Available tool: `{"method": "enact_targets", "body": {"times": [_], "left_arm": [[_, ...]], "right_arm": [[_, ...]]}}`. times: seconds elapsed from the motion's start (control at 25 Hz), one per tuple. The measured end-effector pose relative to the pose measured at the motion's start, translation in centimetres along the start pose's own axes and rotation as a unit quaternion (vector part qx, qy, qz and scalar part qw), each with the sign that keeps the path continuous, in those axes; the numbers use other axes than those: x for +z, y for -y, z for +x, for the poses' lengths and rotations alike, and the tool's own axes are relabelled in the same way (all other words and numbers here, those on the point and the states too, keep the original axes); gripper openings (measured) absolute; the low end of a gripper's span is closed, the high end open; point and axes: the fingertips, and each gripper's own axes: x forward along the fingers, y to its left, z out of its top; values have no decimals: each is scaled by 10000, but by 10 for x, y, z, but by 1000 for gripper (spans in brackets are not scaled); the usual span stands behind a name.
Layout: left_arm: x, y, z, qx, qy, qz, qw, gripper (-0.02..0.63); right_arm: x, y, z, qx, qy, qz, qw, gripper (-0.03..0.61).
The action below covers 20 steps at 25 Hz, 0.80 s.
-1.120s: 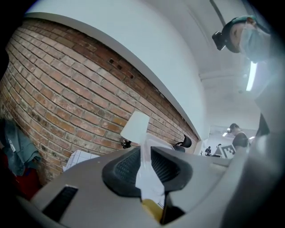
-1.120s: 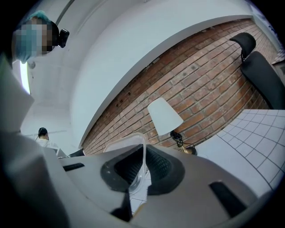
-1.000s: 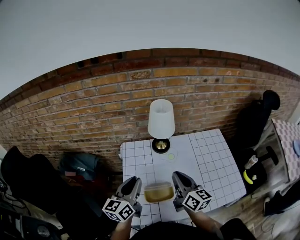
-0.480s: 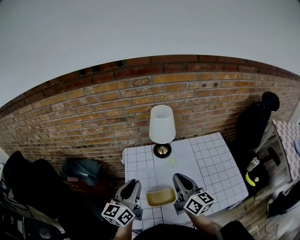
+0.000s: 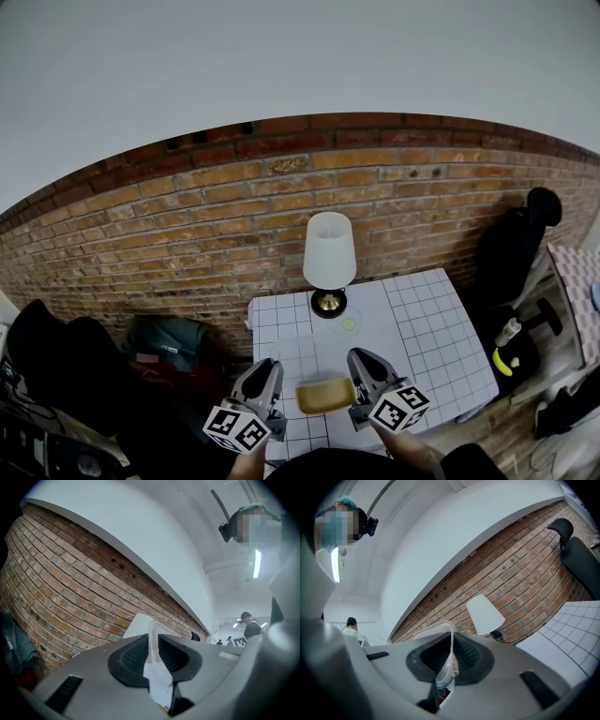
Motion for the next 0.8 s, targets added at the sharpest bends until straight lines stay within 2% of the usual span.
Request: {"method": "enact_targets", "body": {"times": [0.8], "left_arm": [[0,-7,1,-91,-3,-71,9999,71]], "right_arm": [[-4,0,3,-102,14,-43,9999,17]]}}
